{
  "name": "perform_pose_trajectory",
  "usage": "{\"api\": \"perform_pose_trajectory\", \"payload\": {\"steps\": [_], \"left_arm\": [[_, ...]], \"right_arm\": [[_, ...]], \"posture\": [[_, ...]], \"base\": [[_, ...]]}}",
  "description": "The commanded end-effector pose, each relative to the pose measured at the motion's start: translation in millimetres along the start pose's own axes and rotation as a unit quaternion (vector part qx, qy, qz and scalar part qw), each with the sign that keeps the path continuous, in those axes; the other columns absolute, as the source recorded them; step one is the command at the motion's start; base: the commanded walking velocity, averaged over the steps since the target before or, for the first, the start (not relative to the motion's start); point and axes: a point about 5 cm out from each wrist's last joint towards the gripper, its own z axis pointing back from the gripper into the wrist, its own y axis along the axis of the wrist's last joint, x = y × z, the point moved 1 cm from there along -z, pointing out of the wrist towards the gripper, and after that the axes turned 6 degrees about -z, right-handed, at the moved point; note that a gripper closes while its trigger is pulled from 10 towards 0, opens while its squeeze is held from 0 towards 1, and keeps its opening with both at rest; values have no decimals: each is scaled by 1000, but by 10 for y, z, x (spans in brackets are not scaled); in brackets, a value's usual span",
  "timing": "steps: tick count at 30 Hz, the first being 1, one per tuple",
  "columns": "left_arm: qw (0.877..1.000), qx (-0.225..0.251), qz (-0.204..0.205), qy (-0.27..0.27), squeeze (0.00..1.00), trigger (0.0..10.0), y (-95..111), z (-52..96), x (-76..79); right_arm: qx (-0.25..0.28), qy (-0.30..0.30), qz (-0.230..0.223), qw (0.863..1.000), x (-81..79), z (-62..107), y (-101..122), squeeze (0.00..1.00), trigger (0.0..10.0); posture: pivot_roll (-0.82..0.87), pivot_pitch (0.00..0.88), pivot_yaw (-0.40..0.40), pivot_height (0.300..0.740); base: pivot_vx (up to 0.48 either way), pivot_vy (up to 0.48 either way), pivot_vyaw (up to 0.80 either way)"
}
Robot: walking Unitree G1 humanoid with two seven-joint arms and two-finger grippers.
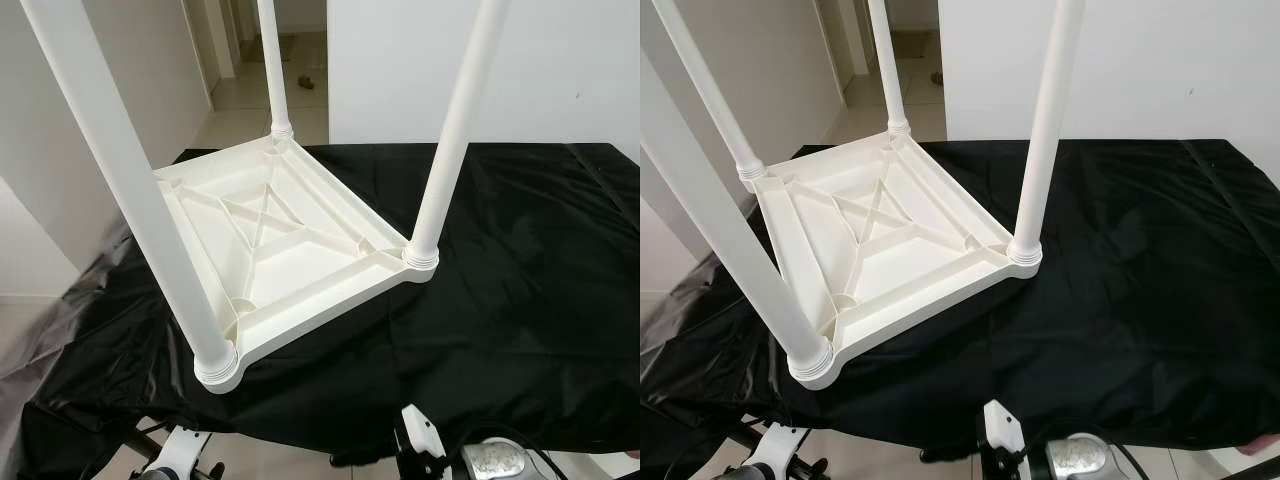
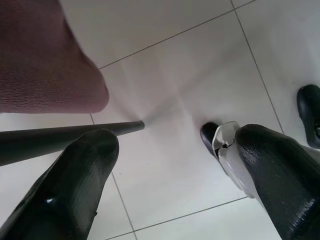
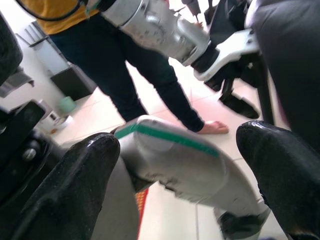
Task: Building children table
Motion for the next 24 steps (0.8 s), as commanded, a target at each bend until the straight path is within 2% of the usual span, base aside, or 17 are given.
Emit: {"api": "perform_pose_trajectory", "payload": {"steps": [1,3,4,5,6,7,9,12,17,19,21,23,24], "left_arm": [[999,-1,-16,43,0,10000,66,-2,-142],[999,0,-24,45,0,10000,87,3,-189],[999,0,-24,45,0,10000,87,3,-189],[998,-1,-31,46,0,10000,93,13,-235],[998,-1,-31,46,0,10000,93,13,-235],[998,-1,-35,48,0,10000,98,20,-268],[998,-1,-38,49,0,10000,102,24,-287],[998,-3,-44,55,0,10000,109,41,-356],[997,-3,-43,58,0,10000,108,42,-363],[997,-3,-43,58,0,10000,108,42,-363],[998,-5,-40,56,0,10000,83,36,-313],[998,-5,-40,56,0,10000,83,36,-313],[998,-7,-37,54,0,10000,61,32,-277]], "right_arm": [[-24,23,-8,999,-48,-22,-88,0,10000],[-65,33,8,997,-68,-16,-217,0,10000],[-65,33,8,997,-68,-16,-217,0,10000],[-103,32,23,994,-53,-21,-355,0,10000],[-103,32,23,994,-53,-21,-355,0,10000],[-129,22,27,991,-5,-23,-443,0,10000],[-144,15,28,989,29,-23,-491,0,10000],[-207,7,38,978,114,15,-679,0,10000],[-239,-17,36,970,229,41,-764,0,10000],[-239,-17,36,970,229,41,-764,0,10000],[-252,-57,27,966,354,51,-849,0,10000],[-252,-57,27,966,354,51,-849,0,10000],[-255,-86,19,963,412,52,-891,0,10000]], "posture": [[124,70,179,740],[135,64,190,740],[135,64,190,740],[138,64,197,740],[138,64,197,740],[148,58,207,740],[148,58,207,740],[161,58,208,740],[161,63,200,740],[161,63,200,740],[153,71,172,740],[153,71,172,740],[147,75,161,740]], "base": [[0,0,0],[0,0,0],[0,0,0],[0,0,0],[0,0,0],[0,0,0],[0,0,0],[0,0,0],[0,0,0],[0,0,0],[0,0,0],[0,0,0],[0,0,0]]}}
